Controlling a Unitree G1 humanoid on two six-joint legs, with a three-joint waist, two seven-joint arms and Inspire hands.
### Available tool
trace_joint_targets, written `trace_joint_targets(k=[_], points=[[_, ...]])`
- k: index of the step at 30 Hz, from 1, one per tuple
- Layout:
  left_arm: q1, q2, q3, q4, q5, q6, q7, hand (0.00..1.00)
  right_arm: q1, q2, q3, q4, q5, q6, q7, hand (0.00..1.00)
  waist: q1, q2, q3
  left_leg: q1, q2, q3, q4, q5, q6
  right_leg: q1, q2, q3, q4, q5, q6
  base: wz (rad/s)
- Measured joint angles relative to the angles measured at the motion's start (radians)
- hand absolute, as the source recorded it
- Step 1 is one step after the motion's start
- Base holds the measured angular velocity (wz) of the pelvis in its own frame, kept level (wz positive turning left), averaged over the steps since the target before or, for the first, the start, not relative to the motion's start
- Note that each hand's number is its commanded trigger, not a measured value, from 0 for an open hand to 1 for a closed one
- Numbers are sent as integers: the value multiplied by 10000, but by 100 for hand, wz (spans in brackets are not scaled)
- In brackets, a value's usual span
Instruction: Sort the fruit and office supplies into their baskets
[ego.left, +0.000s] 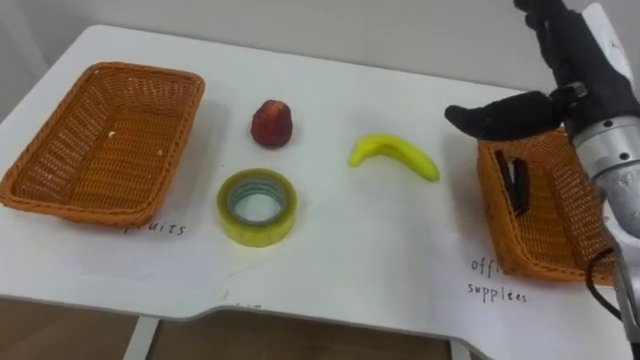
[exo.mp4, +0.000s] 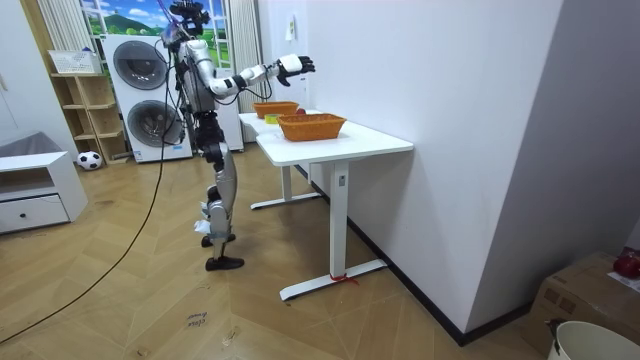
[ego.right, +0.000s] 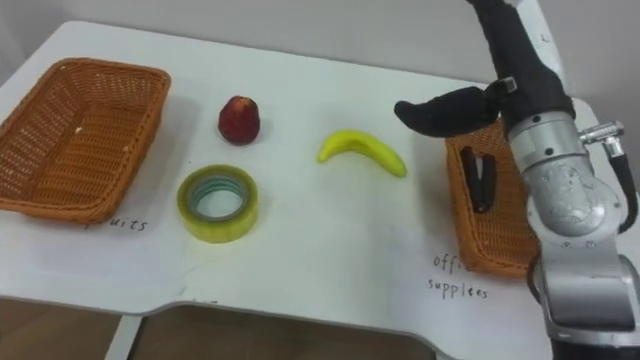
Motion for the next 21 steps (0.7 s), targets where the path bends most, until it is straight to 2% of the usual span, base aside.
trace_joint_targets(k=[4, 10, 15, 16, 21], points=[[-49, 32, -124, -50, 4, 158, -135, 0, -325, 150, 480, 1, 8, 56, 3, 0, 145, 30, 26, -145, -23, -232, 71, 5, -2, -6, -35, -374, -5, 0, 0, 15], [-53, 41, -297, -51, 3, 180, -132, 0, -910, 297, 1209, 57, 29, 64, 195, 0, 459, 31, 53, -178, -26, -313, 45, 7, -4, -18, -26, -453, -28, -1, 1, 3], [-54, 50, -303, -57, 6, 179, -78, 0, -983, 581, 1776, 81, 22, 118, 578, 0, 616, -20, 53, -84, -40, -365, -2, 12, -5, 15, -27, -293, -40, -1, 2, 1], [-64, 49, -318, -58, 5, 181, -26, 0, -984, 595, 1909, 120, 45, 167, 586, 0, 690, -3, 77, -90, -47, -373, -3, 13, -4, 1, -27, -211, -51, -1, 1, 0], [-139, 48, -534, -58, 4, 185, 201, 0, -984, 983, 2207, 625, 322, 291, 543, 0, 943, 12, 97, -129, -63, -362, -14, 12, -4, -11, -32, -252, -136, -1, 1, -1]])
